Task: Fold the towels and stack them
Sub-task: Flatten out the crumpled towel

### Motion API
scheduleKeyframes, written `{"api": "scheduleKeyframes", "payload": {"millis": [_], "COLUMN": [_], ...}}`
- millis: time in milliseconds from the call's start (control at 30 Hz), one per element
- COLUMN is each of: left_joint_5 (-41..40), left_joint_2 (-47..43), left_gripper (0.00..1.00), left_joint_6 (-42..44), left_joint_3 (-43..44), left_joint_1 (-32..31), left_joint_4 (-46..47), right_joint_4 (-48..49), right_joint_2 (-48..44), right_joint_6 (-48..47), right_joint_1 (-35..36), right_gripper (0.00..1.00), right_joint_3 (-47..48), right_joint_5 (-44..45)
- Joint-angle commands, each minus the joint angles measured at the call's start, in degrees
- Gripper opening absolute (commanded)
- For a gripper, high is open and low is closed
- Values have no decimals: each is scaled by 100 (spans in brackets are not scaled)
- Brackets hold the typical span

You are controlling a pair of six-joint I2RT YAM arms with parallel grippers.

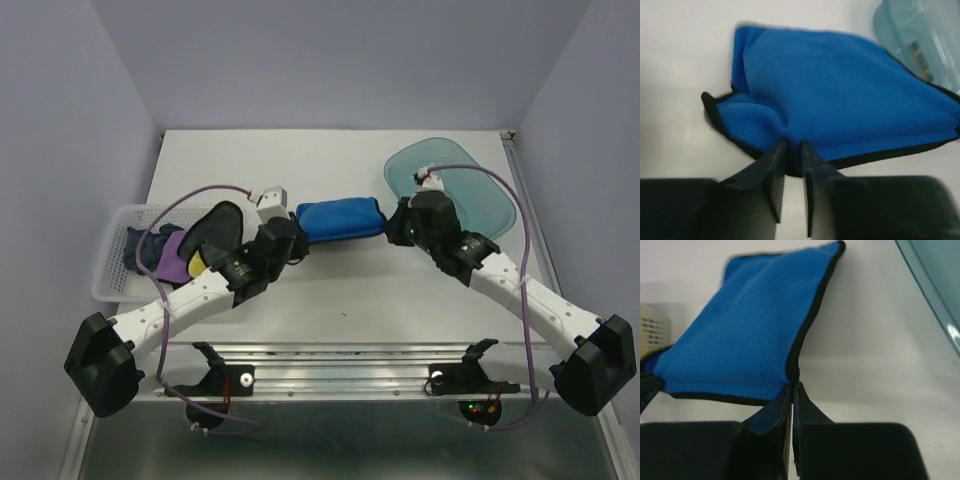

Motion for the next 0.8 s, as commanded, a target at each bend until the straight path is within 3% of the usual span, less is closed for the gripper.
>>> {"api": "scheduleKeyframes", "payload": {"millis": [0,33,100,133,267,333,467,767], "left_joint_5": [642,634,310,117,-16,-148,-70,458], "left_joint_2": [-388,-537,-774,-871,-1057,-996,-723,182], "left_gripper": [56,97,99,99,99,99,99,99], "left_joint_6": [-830,-831,-1023,-1120,-1375,-1542,-1745,-2510], "left_joint_3": [-1004,-1032,-989,-971,-1014,-1015,-918,-1208], "left_joint_1": [-587,-763,-1238,-1396,-1407,-1407,-1407,-1407], "left_joint_4": [7,16,-334,-614,-915,-1038,-1416,-1382], "right_joint_4": [-888,-949,-1229,-1257,-1380,-1407,-1442,-1530], "right_joint_2": [-643,-749,-1013,-1135,-1181,-1146,-882,-443], "right_joint_6": [1047,1050,1128,1120,840,716,549,1120], "right_joint_1": [-119,-128,-128,-128,-128,-128,-128,-128], "right_gripper": [7,9,31,52,88,100,100,100], "right_joint_3": [-1403,-1556,-1724,-1759,-1637,-1514,-1373,-1628], "right_joint_5": [311,126,-130,-175,-281,-210,-123,475]}}
